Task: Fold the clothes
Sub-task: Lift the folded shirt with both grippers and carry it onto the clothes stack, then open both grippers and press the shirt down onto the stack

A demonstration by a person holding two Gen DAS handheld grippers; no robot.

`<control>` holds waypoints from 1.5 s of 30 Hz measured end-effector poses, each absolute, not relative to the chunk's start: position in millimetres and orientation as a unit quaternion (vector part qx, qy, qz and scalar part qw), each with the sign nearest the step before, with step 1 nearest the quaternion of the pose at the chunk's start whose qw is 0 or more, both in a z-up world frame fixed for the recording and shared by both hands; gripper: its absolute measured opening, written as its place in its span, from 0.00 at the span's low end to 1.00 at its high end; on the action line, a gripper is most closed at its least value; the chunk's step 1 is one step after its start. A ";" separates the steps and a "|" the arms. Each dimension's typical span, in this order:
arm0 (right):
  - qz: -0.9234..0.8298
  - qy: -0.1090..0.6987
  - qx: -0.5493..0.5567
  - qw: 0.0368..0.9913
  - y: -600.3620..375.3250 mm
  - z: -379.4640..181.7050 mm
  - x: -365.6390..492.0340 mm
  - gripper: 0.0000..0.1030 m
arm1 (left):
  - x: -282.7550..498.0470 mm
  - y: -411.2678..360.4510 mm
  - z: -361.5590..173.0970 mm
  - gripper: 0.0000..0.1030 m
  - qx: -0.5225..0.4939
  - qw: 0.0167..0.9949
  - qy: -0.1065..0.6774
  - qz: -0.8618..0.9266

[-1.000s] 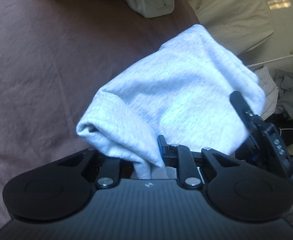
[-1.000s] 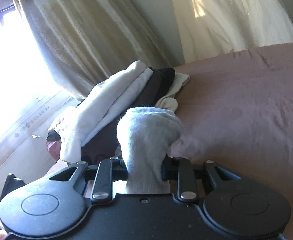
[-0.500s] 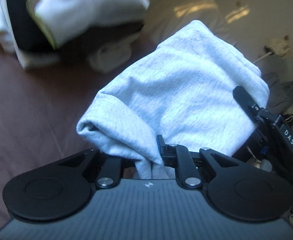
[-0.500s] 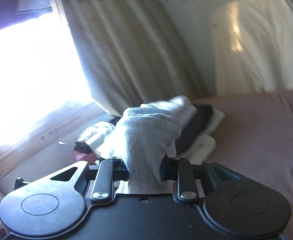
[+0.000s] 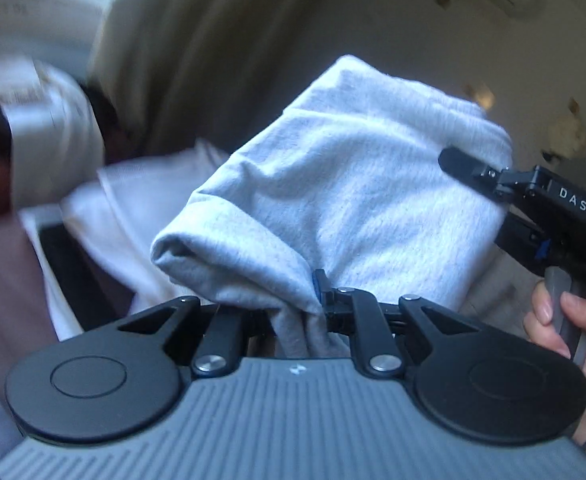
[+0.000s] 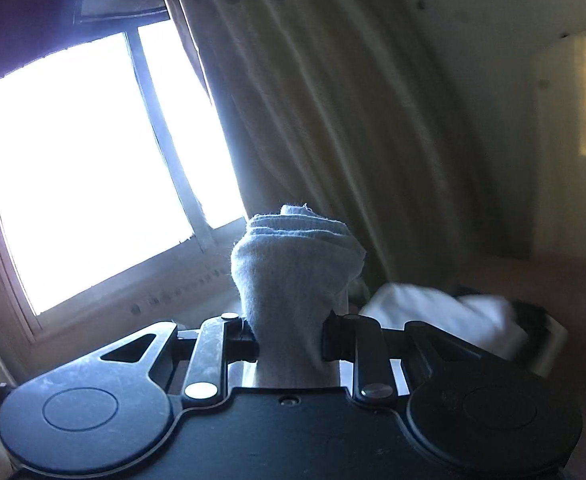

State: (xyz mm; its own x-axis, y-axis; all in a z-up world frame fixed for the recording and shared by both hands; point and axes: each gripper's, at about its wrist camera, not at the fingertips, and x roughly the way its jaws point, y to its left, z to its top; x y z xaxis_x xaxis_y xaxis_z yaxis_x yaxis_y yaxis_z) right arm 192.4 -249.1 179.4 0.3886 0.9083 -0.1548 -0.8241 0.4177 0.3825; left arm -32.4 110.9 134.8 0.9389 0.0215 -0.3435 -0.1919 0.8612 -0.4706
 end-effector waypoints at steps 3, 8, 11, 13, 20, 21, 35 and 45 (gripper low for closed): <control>0.526 0.185 0.130 0.820 -205.6 188.3 233.2 0.29 | -6.6 137.0 159.2 0.14 -0.215 0.959 0.158 0.101; 0.493 0.219 0.123 0.833 -147.4 151.5 292.2 0.28 | 43.5 184.0 135.7 0.14 -0.227 0.949 0.181 0.126; 0.467 0.259 0.120 0.837 -133.1 115.0 317.2 0.28 | 66.6 198.8 91.1 0.13 -0.259 0.938 0.197 0.118; 0.457 0.286 0.114 0.834 -127.4 95.1 329.1 0.28 | 76.3 195.5 66.5 0.13 -0.247 0.940 0.205 0.117; 0.432 0.271 0.188 0.839 -156.6 75.9 343.6 0.29 | 113.1 227.8 31.0 0.19 -0.346 0.921 0.176 0.039; 0.419 0.280 0.176 0.845 -158.4 72.4 350.1 0.30 | 120.0 227.2 24.5 0.21 -0.353 0.916 0.188 0.034; 0.348 0.223 0.049 0.909 -140.1 73.5 339.9 0.50 | 113.5 210.3 47.0 0.23 -0.239 0.949 0.152 0.136; 0.371 0.195 0.078 0.904 -151.0 110.7 326.0 0.63 | 105.2 194.5 63.2 0.57 -0.160 0.955 0.145 0.202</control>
